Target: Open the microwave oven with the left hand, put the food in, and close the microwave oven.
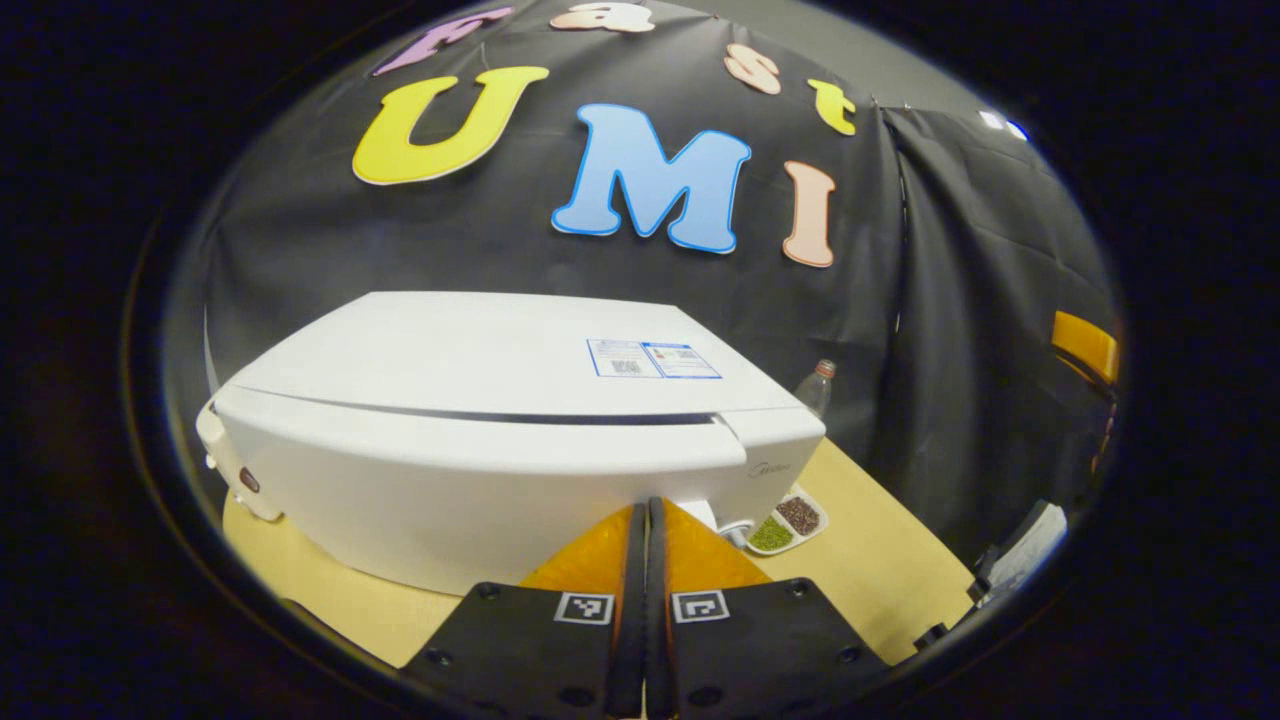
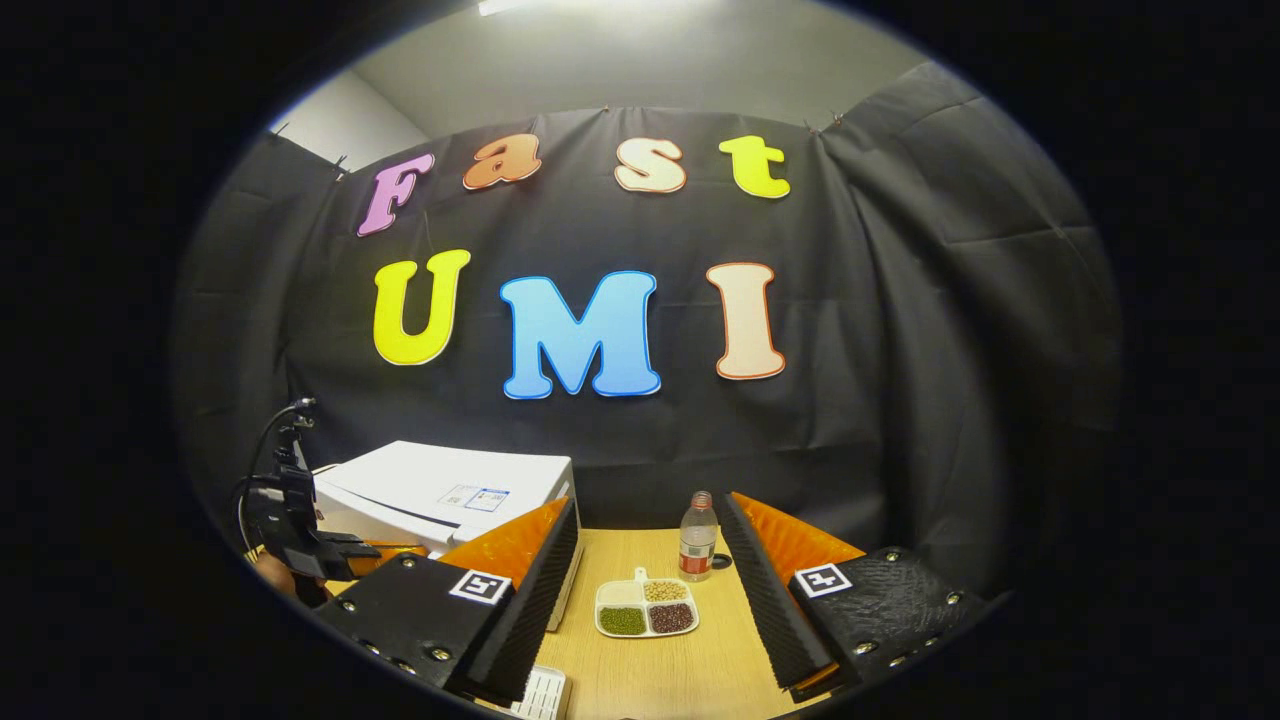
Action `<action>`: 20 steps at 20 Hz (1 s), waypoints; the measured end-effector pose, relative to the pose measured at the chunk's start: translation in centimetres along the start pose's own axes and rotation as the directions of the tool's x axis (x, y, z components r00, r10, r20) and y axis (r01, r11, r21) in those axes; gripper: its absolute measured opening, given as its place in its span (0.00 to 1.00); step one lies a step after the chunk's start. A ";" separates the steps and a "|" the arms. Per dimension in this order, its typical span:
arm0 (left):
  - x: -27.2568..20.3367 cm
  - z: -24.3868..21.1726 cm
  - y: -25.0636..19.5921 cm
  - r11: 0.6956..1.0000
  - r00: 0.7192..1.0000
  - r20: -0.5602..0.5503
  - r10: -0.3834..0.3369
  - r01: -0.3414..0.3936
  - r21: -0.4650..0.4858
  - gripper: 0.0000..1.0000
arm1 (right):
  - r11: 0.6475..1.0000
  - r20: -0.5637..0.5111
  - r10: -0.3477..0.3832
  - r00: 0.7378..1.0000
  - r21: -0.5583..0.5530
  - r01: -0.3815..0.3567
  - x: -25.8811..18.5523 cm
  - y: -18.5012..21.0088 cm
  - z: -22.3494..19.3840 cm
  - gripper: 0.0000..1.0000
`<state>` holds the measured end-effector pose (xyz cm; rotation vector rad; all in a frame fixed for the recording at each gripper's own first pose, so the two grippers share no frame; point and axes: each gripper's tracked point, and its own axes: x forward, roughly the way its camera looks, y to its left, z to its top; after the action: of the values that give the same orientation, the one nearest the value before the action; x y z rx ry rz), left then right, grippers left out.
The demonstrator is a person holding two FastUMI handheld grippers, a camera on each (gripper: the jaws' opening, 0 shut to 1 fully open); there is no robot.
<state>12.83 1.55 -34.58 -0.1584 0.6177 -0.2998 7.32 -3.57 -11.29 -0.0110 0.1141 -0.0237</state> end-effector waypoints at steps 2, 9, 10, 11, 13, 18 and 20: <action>0.2 0.0 0.0 1.000 1.000 0.005 0.002 -0.002 0.005 0.07 | 1.000 -0.007 0.004 1.000 -0.003 -0.004 0.2 -0.1 -0.3 0.88; 1.0 0.4 0.1 1.000 1.000 0.015 0.011 -0.011 -0.015 0.08 | 1.000 -0.012 0.014 1.000 -0.011 -0.014 0.5 -0.4 -0.3 0.88; 0.7 0.6 0.1 1.000 1.000 0.018 0.020 -0.020 -0.013 0.08 | 1.000 -0.014 0.021 1.000 -0.009 -0.022 0.5 -0.2 -0.4 0.88; 0.3 1.2 0.3 0.999 0.999 0.038 0.035 -0.035 -0.007 0.07 | 1.000 -0.016 0.028 0.999 -0.008 -0.028 0.6 0.1 -0.2 0.88; -1.8 3.8 0.4 0.997 0.992 0.106 0.071 -0.074 0.023 0.08 | 0.999 -0.013 0.045 0.999 -0.002 -0.046 0.7 0.8 0.3 0.88; -11.7 13.1 0.4 0.986 0.940 0.322 0.114 -0.146 0.077 0.48 | 0.997 0.055 0.076 0.996 0.002 -0.076 -0.4 4.7 4.8 0.88; -16.8 15.8 1.2 0.977 0.909 0.386 0.154 -0.199 0.078 0.96 | 0.997 0.079 0.083 0.993 0.001 -0.083 -0.5 6.3 6.4 0.88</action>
<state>9.46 9.03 -12.95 -0.0446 0.2262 -0.1221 7.69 2.76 -4.98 -0.0029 0.0356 0.0598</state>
